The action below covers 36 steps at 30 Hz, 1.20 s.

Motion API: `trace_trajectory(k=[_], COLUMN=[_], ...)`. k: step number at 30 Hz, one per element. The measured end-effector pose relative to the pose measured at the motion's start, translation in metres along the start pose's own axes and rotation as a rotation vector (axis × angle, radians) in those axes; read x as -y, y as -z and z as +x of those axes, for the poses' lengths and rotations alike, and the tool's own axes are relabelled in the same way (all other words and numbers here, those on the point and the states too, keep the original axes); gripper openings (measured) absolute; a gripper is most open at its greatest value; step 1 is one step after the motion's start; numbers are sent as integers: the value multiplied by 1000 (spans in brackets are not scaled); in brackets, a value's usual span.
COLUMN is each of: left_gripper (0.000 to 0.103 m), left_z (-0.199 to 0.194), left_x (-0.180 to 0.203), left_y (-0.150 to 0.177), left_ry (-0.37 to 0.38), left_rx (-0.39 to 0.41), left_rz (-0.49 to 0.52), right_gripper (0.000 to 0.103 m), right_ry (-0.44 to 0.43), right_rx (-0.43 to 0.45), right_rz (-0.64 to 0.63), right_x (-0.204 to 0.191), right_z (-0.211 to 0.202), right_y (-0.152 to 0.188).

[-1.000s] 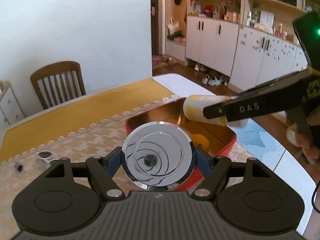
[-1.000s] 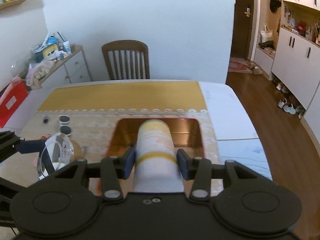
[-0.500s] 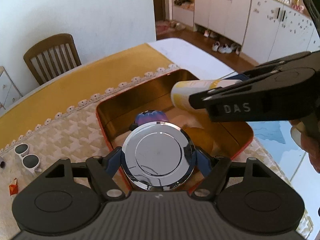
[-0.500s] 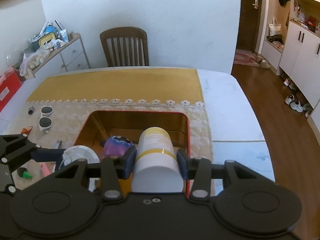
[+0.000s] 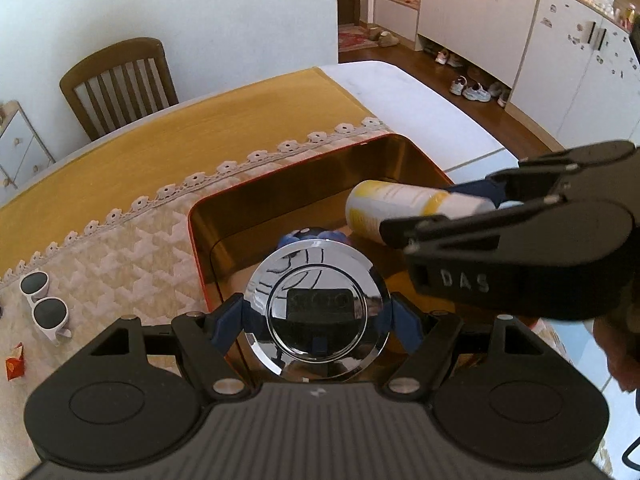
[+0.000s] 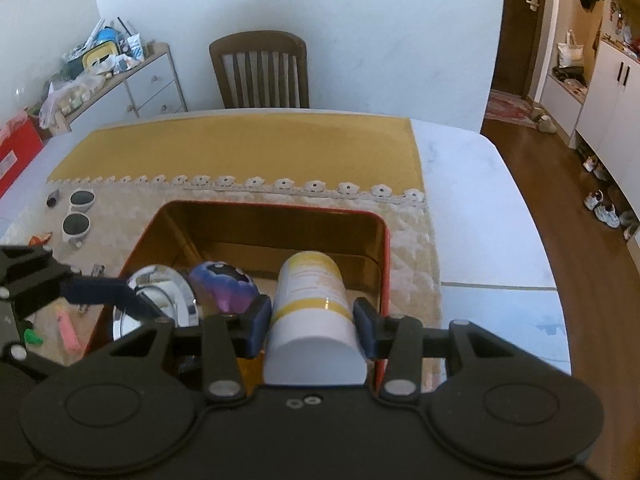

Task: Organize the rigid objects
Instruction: 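Open both grippers to release the lid and bottle into the tin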

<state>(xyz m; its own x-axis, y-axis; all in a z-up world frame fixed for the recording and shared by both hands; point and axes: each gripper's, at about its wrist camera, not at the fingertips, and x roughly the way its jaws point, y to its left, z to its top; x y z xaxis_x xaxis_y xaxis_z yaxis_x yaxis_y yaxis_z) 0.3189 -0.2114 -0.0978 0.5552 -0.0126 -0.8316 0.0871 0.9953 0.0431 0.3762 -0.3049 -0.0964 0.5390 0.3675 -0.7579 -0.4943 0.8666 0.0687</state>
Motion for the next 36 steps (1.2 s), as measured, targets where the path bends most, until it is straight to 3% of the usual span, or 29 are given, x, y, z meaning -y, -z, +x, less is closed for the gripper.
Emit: trace_trajectory(k=[8, 13, 22, 26, 29, 36], left_gripper=[77, 77, 76, 76, 77, 80], left_z=[10, 10, 7, 3, -2, -21], left_x=[-10, -5, -8, -6, -3, -1], left_y=[-2, -2, 0, 2, 4, 7], left_ry=[10, -18, 0, 0, 13, 34], left_rx=[-12, -8, -17, -12, 7, 62], left_rz=[-68, -46, -68, -58, -37, -27], right_gripper=[46, 45, 50, 57, 64, 64], right_ry=[-8, -7, -27, -33, -28, -31], right_rx=[-8, -5, 6, 12, 25, 42], right_rz=[-3, -8, 3, 7, 2, 13], right_x=[3, 5, 8, 8, 6, 6], right_z=[5, 2, -13, -19, -26, -41], right_y=[2, 3, 6, 7, 9, 9])
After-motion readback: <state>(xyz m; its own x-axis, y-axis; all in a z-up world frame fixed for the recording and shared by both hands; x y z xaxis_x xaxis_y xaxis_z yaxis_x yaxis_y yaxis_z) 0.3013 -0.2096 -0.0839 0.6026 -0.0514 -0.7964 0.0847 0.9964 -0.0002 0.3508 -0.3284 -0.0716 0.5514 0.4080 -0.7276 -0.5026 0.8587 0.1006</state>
